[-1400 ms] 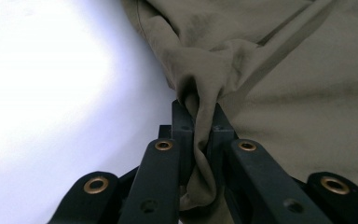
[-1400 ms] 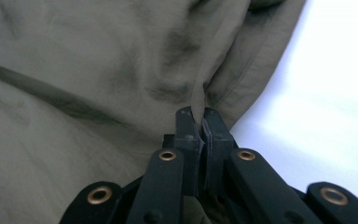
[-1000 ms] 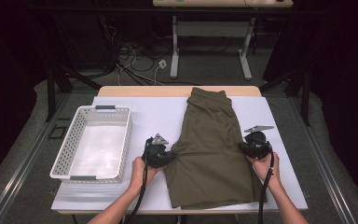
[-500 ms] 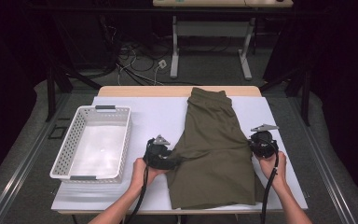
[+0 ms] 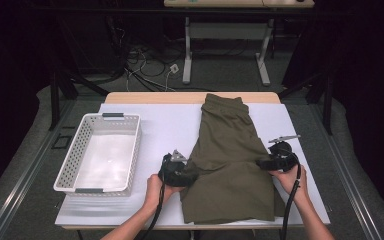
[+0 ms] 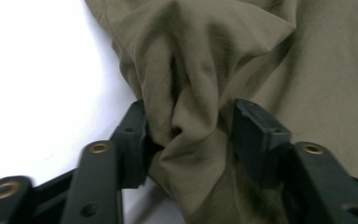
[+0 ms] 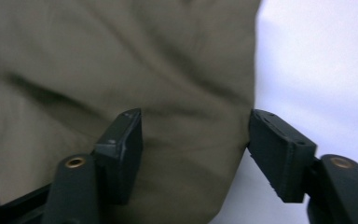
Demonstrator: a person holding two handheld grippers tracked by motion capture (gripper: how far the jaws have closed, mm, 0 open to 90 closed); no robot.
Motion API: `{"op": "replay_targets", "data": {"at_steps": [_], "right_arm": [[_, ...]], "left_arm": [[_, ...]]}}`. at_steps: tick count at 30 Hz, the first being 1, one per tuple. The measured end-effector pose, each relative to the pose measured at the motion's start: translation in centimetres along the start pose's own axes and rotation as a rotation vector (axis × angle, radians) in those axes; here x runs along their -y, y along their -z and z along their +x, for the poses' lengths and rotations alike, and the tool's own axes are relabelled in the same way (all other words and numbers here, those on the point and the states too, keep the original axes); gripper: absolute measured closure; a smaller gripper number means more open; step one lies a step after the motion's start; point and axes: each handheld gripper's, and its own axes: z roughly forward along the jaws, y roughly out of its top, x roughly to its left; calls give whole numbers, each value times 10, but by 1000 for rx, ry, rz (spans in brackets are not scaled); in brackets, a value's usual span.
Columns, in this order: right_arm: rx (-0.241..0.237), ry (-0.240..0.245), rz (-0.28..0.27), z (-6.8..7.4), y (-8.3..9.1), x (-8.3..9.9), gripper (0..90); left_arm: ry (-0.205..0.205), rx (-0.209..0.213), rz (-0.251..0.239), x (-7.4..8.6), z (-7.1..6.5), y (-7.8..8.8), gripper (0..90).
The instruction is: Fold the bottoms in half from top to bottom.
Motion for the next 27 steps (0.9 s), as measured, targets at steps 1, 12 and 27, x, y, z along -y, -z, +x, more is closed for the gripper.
{"op": "replay_targets", "data": {"at_steps": [1, 12, 27], "right_arm": [[-19, 3, 16, 0, -1, 1, 383], [-35, -14, 39, 5, -10, 8, 854], [-81, -20, 12, 29, -16, 5, 861]], "left_arm": [[4, -7, -11, 1, -1, -1, 542], [5, 27, -18, 2, 0, -1, 841], [34, -47, -5, 2, 22, 28, 848]]}}
